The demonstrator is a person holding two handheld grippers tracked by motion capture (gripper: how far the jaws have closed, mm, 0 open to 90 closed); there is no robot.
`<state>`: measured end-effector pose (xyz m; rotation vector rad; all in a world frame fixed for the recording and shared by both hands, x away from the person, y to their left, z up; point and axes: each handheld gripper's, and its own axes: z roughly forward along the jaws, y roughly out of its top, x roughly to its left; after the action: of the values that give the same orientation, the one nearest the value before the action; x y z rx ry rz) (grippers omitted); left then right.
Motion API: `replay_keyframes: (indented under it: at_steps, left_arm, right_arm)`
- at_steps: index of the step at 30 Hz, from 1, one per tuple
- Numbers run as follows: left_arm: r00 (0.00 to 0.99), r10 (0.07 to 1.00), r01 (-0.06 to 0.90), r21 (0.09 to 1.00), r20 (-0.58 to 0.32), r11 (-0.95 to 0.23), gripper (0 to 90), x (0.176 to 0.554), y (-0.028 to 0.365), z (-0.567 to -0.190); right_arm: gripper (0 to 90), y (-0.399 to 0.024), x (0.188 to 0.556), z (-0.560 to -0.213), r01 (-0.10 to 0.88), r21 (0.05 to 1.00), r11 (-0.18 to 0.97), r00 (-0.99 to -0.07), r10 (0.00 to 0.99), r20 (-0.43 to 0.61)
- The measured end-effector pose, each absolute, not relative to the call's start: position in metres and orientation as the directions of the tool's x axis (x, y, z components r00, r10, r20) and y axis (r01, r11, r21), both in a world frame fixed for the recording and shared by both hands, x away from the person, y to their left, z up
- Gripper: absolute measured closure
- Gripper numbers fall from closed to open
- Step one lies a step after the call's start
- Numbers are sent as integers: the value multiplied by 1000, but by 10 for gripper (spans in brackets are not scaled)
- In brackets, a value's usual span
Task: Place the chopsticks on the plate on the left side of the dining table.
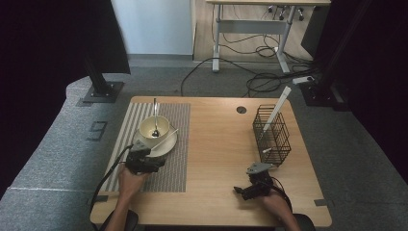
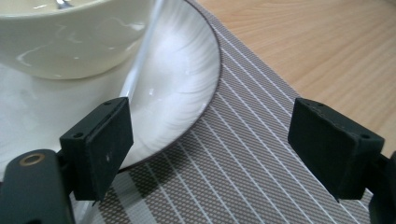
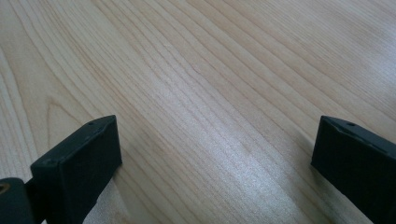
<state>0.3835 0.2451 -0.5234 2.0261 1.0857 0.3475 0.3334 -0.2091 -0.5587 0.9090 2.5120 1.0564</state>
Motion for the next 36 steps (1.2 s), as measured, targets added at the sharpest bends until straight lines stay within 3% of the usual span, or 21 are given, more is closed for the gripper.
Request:
replay_keyframes:
  at_steps: [7,18,36]
  left_arm:
    - [582,808,572,755,-98,-320,123,388,244,-530]
    - [569,821,584,729,-55,-356,0,393,246,-537]
    - [532,841,579,765,-94,-281,0,403,262,-542]
  right_arm:
    - [4,-209,333,-559,446,716,538,-768,641,-4]
    - [4,-209,333,-559,446,716,538,-768,641,-4]
    - [1,-209,334,-559,447,715,537,-766,643,-3]
